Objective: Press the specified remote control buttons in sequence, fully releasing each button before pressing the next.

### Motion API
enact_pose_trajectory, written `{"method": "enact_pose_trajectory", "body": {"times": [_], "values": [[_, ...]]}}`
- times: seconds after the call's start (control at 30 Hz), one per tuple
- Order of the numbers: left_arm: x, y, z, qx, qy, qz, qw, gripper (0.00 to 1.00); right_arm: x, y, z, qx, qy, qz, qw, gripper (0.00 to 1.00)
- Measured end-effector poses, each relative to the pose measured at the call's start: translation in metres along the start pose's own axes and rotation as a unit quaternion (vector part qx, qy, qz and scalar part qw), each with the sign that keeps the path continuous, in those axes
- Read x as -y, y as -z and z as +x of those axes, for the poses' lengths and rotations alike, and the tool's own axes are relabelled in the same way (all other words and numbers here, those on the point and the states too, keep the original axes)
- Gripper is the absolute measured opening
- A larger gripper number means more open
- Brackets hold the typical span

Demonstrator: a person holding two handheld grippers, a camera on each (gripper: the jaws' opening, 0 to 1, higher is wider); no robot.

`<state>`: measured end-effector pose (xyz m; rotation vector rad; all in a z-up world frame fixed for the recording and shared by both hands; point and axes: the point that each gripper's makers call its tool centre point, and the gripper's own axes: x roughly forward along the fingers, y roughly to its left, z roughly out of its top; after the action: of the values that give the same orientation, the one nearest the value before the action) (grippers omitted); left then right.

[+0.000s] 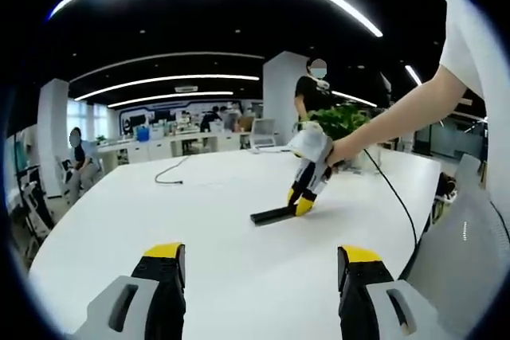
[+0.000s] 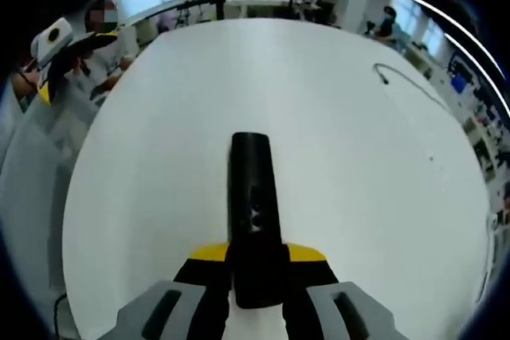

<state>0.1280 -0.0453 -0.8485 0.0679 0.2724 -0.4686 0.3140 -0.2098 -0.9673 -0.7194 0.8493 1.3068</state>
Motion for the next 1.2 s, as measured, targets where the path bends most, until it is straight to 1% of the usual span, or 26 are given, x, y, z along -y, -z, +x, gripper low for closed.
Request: {"method": "enact_pose_trajectory", "body": {"times": [0.03,0.13,0.2,0.23,0.27,0.33,0.37,0.4,0.43,0.47,0.5,0.57,0.6,0.67,0.7,0.73,0.77,0.8,0.83,0.87,0.9,0.93,0.97,1.07,1.17,1.2], "values": [[0.001,0.000,0.000,-0.001,0.001,0.000,1.0000,0.81,-0.002,-0.001,-0.001,0.014,-0.003,0.018,0.9997,0.24],[0.001,0.001,0.001,-0.002,0.003,-0.001,1.0000,0.81,-0.003,-0.003,-0.002,0.050,-0.004,0.050,0.9975,0.28],[0.000,0.001,0.001,-0.002,0.003,-0.004,1.0000,0.81,-0.008,-0.007,-0.004,0.090,-0.010,0.091,0.9917,0.32],[0.000,0.001,0.001,-0.001,0.003,-0.006,1.0000,0.81,-0.008,-0.008,-0.005,0.103,-0.003,0.105,0.9892,0.35],[0.000,0.001,0.000,-0.001,0.002,-0.006,1.0000,0.81,-0.008,-0.007,-0.006,0.107,0.000,0.110,0.9882,0.37],[0.000,0.001,0.000,-0.001,0.001,-0.011,0.9999,0.81,-0.007,-0.007,-0.008,0.132,0.011,0.141,0.9811,0.44],[0.000,0.001,0.000,-0.001,0.001,-0.013,0.9999,0.81,-0.012,-0.011,-0.009,0.142,0.014,0.157,0.9773,0.48],[-0.001,0.001,0.000,-0.001,0.001,-0.014,0.9999,0.81,-0.012,-0.013,-0.011,0.160,0.021,0.178,0.9707,0.52],[-0.001,0.001,0.000,0.000,0.001,-0.014,0.9999,0.81,-0.012,-0.013,-0.012,0.166,0.024,0.183,0.9688,0.58],[-0.001,0.001,0.000,0.001,0.001,-0.015,0.9999,0.81,-0.010,-0.016,-0.015,0.187,0.033,0.195,0.9621,0.61],[-0.001,0.001,-0.001,0.001,0.001,-0.016,0.9999,0.81,-0.008,-0.018,-0.018,0.201,0.041,0.208,0.9565,0.65],[-0.001,0.001,-0.001,0.001,0.000,-0.017,0.9999,0.81,0.002,-0.021,-0.025,0.237,0.069,0.236,0.9399,0.72],[-0.001,0.001,-0.001,0.000,0.000,-0.018,0.9998,0.81,0.008,-0.023,-0.032,0.259,0.087,0.253,0.9281,0.78],[-0.001,0.001,-0.001,0.000,0.001,-0.022,0.9998,0.82,0.014,-0.027,-0.044,0.289,0.111,0.271,0.9115,0.87],[-0.001,0.002,-0.001,0.000,0.001,-0.023,0.9997,0.82,0.015,-0.029,-0.053,0.308,0.126,0.272,0.9030,0.95],[-0.001,0.001,-0.002,0.000,0.001,-0.023,0.9997,0.82,0.014,-0.030,-0.061,0.316,0.141,0.265,0.8999,0.99],[-0.002,0.001,-0.002,0.002,0.000,-0.023,0.9997,0.82,0.010,-0.027,-0.062,0.307,0.140,0.263,0.9037,0.98],[-0.002,0.000,-0.003,0.005,-0.001,-0.021,0.9998,0.82,0.009,-0.026,-0.069,0.311,0.158,0.251,0.9030,0.99],[-0.002,-0.001,-0.003,0.006,-0.002,-0.022,0.9997,0.82,0.005,-0.026,-0.075,0.317,0.170,0.244,0.9007,0.99],[-0.003,-0.001,-0.003,0.007,-0.002,-0.023,0.9997,0.82,0.002,-0.024,-0.078,0.318,0.176,0.251,0.8972,0.99],[-0.003,-0.002,-0.003,0.009,-0.002,-0.023,0.9997,0.82,-0.003,-0.024,-0.085,0.330,0.180,0.254,0.8911,0.99],[-0.003,-0.002,-0.003,0.010,-0.003,-0.024,0.9997,0.83,-0.007,-0.023,-0.088,0.334,0.182,0.258,0.8881,0.99],[-0.003,-0.003,-0.004,0.013,-0.003,-0.024,0.9996,0.83,-0.009,-0.019,-0.093,0.341,0.187,0.265,0.8822,0.99],[-0.004,-0.004,-0.004,0.016,-0.004,-0.023,0.9996,0.83,-0.021,-0.015,-0.101,0.351,0.197,0.273,0.8737,0.99],[-0.003,-0.005,-0.004,0.018,-0.004,-0.025,0.9995,0.84,-0.039,-0.009,-0.111,0.357,0.207,0.276,0.8680,0.99],[-0.003,-0.005,-0.004,0.018,-0.003,-0.027,0.9995,0.85,-0.043,-0.007,-0.112,0.356,0.210,0.276,0.8678,0.99]]}}
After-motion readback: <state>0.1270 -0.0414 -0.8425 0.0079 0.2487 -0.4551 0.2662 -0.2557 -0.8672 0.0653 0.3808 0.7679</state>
